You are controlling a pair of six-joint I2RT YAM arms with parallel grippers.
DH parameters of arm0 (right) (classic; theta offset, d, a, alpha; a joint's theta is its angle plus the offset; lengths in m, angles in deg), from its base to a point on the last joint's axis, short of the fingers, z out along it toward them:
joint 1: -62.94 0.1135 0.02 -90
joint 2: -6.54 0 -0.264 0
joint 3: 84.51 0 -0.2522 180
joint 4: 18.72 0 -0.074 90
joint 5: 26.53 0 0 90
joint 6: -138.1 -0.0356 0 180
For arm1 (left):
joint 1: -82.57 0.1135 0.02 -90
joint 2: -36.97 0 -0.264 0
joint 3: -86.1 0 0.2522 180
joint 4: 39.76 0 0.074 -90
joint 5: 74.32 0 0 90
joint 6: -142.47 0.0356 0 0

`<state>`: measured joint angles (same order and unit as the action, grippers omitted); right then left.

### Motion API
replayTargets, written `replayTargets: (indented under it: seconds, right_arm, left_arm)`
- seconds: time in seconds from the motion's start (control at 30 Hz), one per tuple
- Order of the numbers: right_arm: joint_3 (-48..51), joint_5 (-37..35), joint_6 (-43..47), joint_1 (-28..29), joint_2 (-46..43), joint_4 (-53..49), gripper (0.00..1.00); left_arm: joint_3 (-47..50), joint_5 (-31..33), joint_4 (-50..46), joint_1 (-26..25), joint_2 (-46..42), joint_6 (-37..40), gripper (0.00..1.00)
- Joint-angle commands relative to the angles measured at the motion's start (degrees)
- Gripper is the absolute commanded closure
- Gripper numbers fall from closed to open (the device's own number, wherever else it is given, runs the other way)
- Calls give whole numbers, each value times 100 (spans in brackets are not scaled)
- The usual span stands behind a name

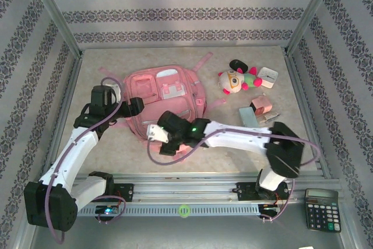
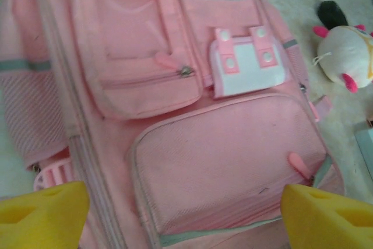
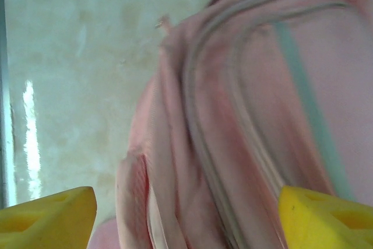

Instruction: Pack the student bag

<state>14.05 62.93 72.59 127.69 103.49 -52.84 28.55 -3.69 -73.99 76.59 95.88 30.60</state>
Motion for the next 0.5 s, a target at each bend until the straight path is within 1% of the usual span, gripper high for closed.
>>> replayTargets:
  seconds: [0.0, 0.03, 0.07, 0.17, 0.23, 0.27, 0.3, 0.37, 0.4, 0.47]
  right_arm:
    - [-361, 45, 1038, -1, 542, 214, 18]
    - [-450, 20, 1055, -15, 716, 195, 19]
    - [-527, -88, 1069, -32, 890, 206, 24]
    - [-491, -528, 990, -127, 1040, 404, 59]
    - [-370, -540, 952, -209, 756, 403, 77]
    - [-281, -455, 984, -267, 503, 377, 91]
    - [-195, -346, 1038, -321, 246, 336, 99]
    - [-73, 152, 1145, -578, -405, 16, 100]
    - [-89, 491, 1096, -758, -663, -237, 100]
    - [-288, 1764, 1106, -1420, -1204, -1010, 100]
  left_arm:
    - [189, 27, 350, 79, -227, -473, 16]
    - [245, 36, 396, 84, -247, -508, 16]
    - [281, 52, 396, 88, -253, -497, 16]
    - [301, 123, 249, 95, -256, -386, 17]
    - [261, 204, 91, 97, -253, -211, 18]
    - [245, 240, 24, 97, -257, -106, 18]
    - [223, 268, -15, 97, -258, -9, 18]
    - [191, 203, -28, 97, -284, 216, 18]
    - [182, 62, 5, 105, -298, 357, 17]
    - [142, -565, 171, 123, -378, 865, 15]
